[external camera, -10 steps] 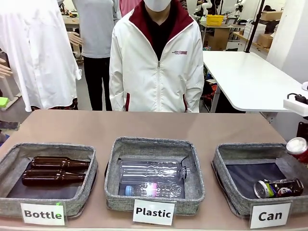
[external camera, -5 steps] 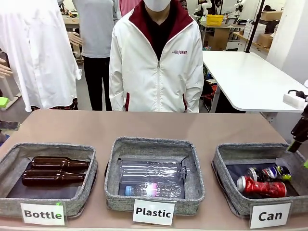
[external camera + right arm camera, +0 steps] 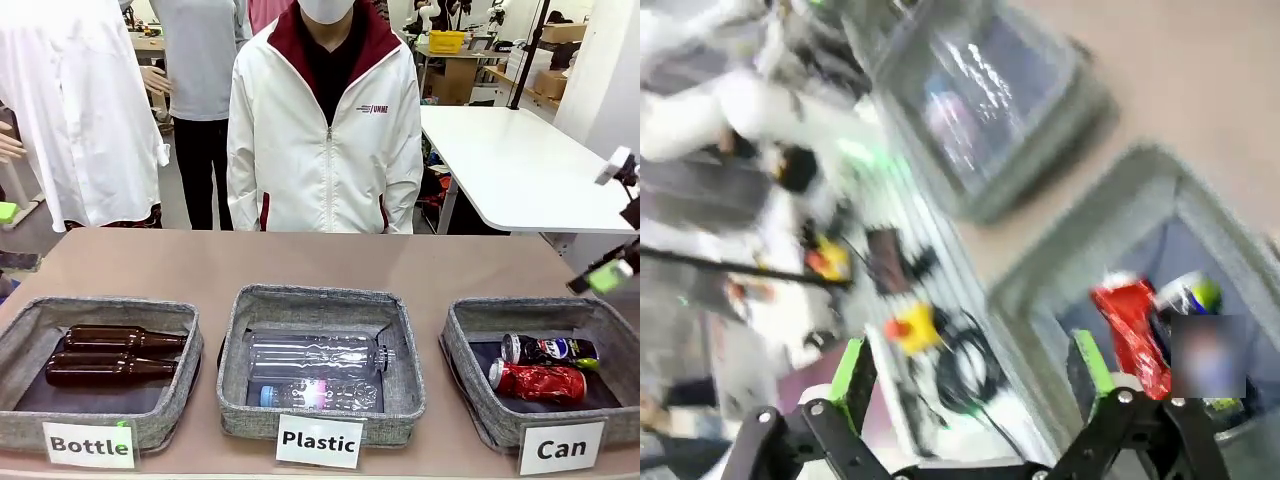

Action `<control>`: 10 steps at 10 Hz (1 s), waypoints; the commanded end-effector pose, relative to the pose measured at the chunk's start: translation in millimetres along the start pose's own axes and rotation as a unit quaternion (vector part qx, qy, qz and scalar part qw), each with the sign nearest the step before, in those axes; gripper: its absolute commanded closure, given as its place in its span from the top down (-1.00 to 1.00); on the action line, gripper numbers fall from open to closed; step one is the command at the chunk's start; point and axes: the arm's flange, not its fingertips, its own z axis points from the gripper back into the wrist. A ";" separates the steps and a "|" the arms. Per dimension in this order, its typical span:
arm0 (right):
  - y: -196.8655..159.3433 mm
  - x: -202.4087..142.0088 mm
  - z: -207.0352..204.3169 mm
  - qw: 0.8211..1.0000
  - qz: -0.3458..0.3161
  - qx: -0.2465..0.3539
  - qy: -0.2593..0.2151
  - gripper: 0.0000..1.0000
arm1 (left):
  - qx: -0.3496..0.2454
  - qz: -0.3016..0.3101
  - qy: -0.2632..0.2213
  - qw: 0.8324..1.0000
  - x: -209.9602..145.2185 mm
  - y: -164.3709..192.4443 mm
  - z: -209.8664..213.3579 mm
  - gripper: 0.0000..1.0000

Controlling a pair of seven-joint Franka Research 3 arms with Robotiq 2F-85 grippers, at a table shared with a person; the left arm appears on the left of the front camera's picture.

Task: Sort the can waste into the basket.
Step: Pick up the can waste from the table and place it in the right Fabric basket.

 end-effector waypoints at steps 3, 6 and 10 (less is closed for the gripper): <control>-8.9 25.6 20.3 0.901 -0.233 0.193 -0.310 1.00 | -0.009 0.002 -0.007 1.000 2.1 -4.7 -1.6 1.00; -22.0 31.7 14.7 0.897 -0.273 0.165 -0.307 1.00 | -0.009 0.002 -0.007 1.000 2.1 -4.7 -1.6 1.00; -25.3 21.0 27.8 0.918 -0.240 0.182 -0.256 1.00 | -0.009 0.002 -0.007 1.000 2.1 -4.7 -1.6 1.00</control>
